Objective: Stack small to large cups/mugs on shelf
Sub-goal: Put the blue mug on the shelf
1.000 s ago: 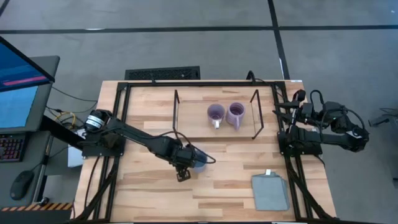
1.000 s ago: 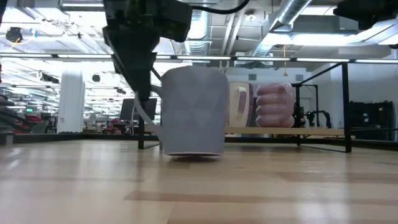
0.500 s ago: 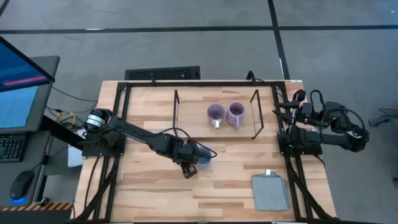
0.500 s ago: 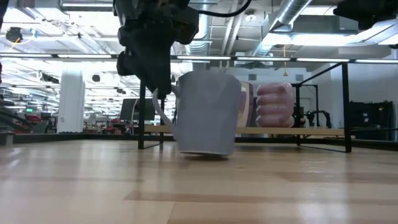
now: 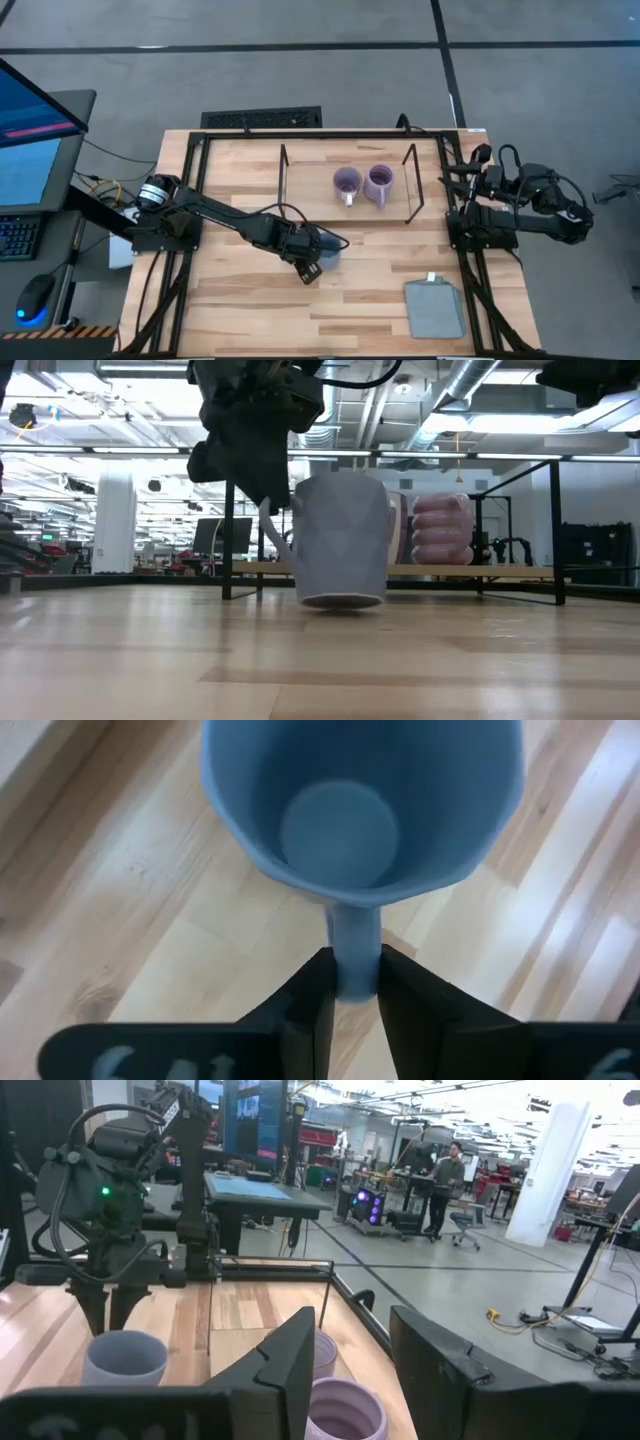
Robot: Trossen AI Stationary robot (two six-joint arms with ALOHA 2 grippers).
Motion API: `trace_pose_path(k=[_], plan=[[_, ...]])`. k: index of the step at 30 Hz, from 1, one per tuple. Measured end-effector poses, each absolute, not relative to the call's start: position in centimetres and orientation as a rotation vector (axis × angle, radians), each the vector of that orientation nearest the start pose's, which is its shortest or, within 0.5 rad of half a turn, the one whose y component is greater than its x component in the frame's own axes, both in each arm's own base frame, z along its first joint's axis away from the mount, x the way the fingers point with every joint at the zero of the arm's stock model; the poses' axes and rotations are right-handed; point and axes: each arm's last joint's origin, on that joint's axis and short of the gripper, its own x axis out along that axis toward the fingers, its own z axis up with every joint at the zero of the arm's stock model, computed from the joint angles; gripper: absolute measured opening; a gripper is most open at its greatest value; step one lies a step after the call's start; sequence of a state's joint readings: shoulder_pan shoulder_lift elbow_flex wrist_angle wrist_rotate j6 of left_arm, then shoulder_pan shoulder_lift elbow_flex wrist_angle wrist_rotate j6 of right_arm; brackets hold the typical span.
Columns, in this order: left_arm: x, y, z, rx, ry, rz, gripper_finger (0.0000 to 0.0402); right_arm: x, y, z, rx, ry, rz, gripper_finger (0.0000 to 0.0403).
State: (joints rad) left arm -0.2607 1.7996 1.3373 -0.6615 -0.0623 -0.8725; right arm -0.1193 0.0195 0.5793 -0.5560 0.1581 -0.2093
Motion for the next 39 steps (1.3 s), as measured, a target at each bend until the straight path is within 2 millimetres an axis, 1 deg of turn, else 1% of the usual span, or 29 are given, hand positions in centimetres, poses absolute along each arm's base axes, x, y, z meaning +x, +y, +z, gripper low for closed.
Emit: trace_pose_path(k=[2,9,15,20,28,32,39], plan=[[35.77,-9.35,21.89,-0.618,1.075,0.314,0.0064,2.74,-0.79,28.99,-0.208,0.025,-0.277,0.0155],[36.52,-9.47,22.32,-0.67,0.979,0.313,0.0045,2.74,-0.79,28.99,-0.208,0.025,-0.277,0.0153],[36.51,-9.51,22.27,-0.695,0.982,0.323,0.005,2.74,-0.79,28.99,-0.208,0.025,-0.277,0.0155],[36.52,-9.51,22.23,-0.709,0.977,0.338,0.0043,2.74,-0.79,28.99,-0.208,0.025,-0.277,0.0154],[36.31,-9.38,22.08,-0.687,0.988,0.372,0.0051,2.74,-0.79,28.99,-0.208,0.025,-0.277,0.0155],[36.14,-9.33,21.98,-0.676,1.002,0.386,0.0049,2.74,-0.79,28.99,-0.208,0.025,-0.277,0.0155],[35.62,-9.18,21.77,-0.581,1.013,0.455,0.0047,2.74,-0.79,28.99,-0.208,0.025,-0.277,0.0153]])
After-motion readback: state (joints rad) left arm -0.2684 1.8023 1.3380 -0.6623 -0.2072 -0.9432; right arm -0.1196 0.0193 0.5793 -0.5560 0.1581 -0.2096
